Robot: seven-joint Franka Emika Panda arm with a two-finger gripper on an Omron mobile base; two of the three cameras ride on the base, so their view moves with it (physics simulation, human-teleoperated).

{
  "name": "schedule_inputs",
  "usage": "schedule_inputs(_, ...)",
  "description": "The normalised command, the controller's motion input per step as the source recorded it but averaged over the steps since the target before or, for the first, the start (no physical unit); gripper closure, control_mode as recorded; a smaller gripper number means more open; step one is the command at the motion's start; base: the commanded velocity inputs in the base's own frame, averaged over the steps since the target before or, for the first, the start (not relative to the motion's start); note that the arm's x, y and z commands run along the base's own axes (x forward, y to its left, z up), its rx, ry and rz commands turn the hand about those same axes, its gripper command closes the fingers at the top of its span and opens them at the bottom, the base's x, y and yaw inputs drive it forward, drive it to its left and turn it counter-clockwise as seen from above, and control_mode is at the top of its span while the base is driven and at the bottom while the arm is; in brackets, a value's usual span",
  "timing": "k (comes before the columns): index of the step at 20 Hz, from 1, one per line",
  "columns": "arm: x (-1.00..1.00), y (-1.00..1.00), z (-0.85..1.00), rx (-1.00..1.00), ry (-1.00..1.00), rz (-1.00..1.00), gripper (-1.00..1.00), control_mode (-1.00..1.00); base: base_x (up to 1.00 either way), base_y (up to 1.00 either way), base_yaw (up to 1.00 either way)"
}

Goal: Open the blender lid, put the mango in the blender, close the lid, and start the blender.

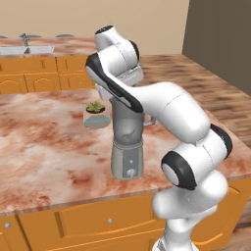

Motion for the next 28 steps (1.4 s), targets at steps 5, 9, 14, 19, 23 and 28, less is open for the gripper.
schedule_inputs(5,-0.27,-0.26,-0.39,0.05,0.0,0.0,1.0,-1.0,0.0,0.0,0.0)
schedule_inputs(9,-0.19,-0.36,-0.32,0.06,0.0,0.0,-1.0,-1.0,0.0,0.0,0.0)
schedule_inputs(14,-0.25,-0.22,0.01,0.05,-0.07,0.0,-1.0,-1.0,0.0,0.0,0.0)
schedule_inputs(19,-0.24,-0.09,0.19,0.01,-0.16,0.0,-1.0,-1.0,0.0,0.0,0.0)
schedule_inputs(23,-0.29,-0.04,0.43,0.0,-0.19,0.0,-1.0,-1.0,0.0,0.0,0.0)
schedule_inputs(28,-0.44,-0.58,0.45,0.07,-0.12,0.0,-1.0,-1.0,0.0,0.0,0.0)
